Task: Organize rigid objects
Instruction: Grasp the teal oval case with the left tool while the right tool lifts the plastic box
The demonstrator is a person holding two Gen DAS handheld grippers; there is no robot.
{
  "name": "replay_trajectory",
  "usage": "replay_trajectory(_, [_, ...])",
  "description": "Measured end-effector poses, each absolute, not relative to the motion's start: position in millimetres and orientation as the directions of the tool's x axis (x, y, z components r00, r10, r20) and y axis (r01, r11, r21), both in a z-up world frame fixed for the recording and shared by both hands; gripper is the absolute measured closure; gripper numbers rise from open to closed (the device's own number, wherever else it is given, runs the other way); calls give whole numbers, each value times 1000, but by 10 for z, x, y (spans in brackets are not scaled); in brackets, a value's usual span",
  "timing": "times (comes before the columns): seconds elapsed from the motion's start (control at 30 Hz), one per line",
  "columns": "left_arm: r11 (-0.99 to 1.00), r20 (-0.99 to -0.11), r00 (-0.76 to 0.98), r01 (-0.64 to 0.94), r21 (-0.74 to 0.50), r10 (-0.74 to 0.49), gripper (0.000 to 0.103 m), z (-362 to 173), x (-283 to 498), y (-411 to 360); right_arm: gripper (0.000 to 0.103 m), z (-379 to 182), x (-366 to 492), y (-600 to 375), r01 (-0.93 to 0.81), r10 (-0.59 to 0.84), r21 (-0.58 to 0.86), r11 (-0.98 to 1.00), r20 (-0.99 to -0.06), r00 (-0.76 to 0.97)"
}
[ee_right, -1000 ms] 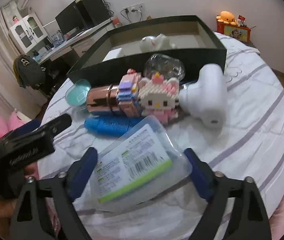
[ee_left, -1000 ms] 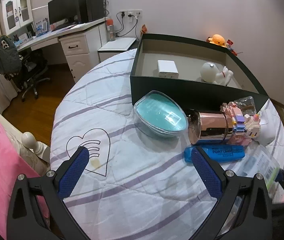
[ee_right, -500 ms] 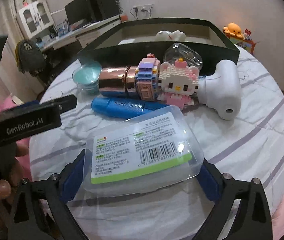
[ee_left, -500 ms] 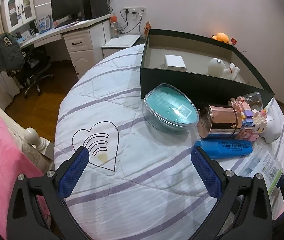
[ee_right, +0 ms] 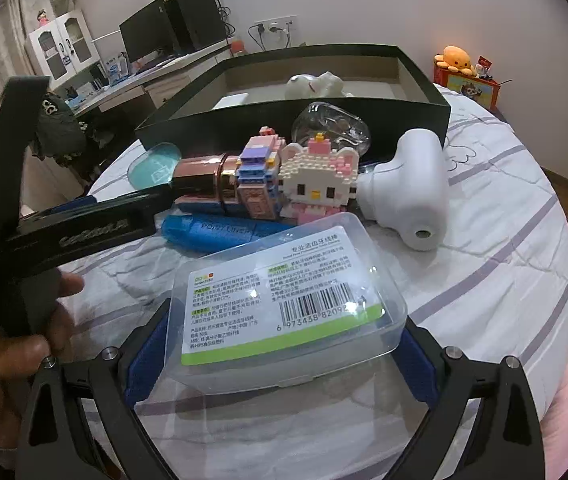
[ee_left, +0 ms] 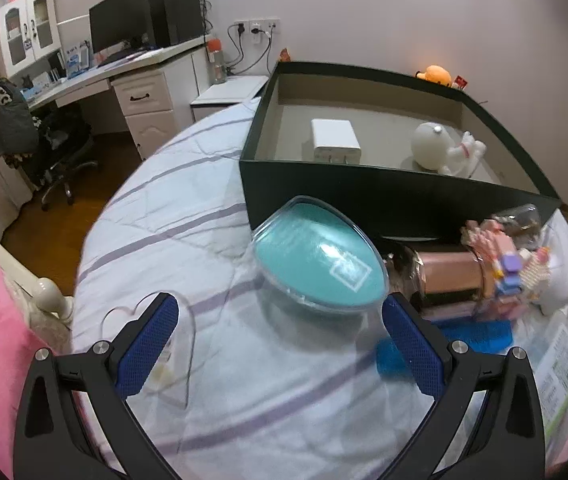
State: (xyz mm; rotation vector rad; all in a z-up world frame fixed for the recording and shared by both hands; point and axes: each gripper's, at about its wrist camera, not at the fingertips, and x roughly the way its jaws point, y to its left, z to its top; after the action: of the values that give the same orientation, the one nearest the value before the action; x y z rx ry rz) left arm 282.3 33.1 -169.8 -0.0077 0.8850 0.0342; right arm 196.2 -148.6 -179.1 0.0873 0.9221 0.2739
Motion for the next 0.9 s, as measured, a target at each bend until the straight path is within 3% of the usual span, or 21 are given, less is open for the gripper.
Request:
replay_trajectory(0.17, [993, -758, 649, -28, -112, -67, 2, -1720, 2946, 454, 6, -1804, 2029, -1491, -191, 262, 184, 964, -779, 570])
replay_trajectory(0.23, [990, -768, 630, 4, -141, -112, 26, -1760, 2996, 444, 6, -1789, 2059, -1504, -184, 260, 187, 965, -779, 571])
replay_trajectory(0.7, [991, -740, 664, 15, -131, -108, 28, -1582, 2680, 546, 6, -1559, 1991, -1576, -193, 301, 231, 954, -749, 590])
replay_trajectory(0.87, [990, -718, 687, 24, -137, -116, 35, -1389, 2634, 600, 6, -1367, 2004, -1585, -213, 319, 237, 948, -718, 618])
replay_trajectory(0.9, [990, -714, 690, 30, -139, -121, 41, -1347, 2635, 593, 6, -1324, 2015, -1589, -216, 321, 238, 947, -712, 625])
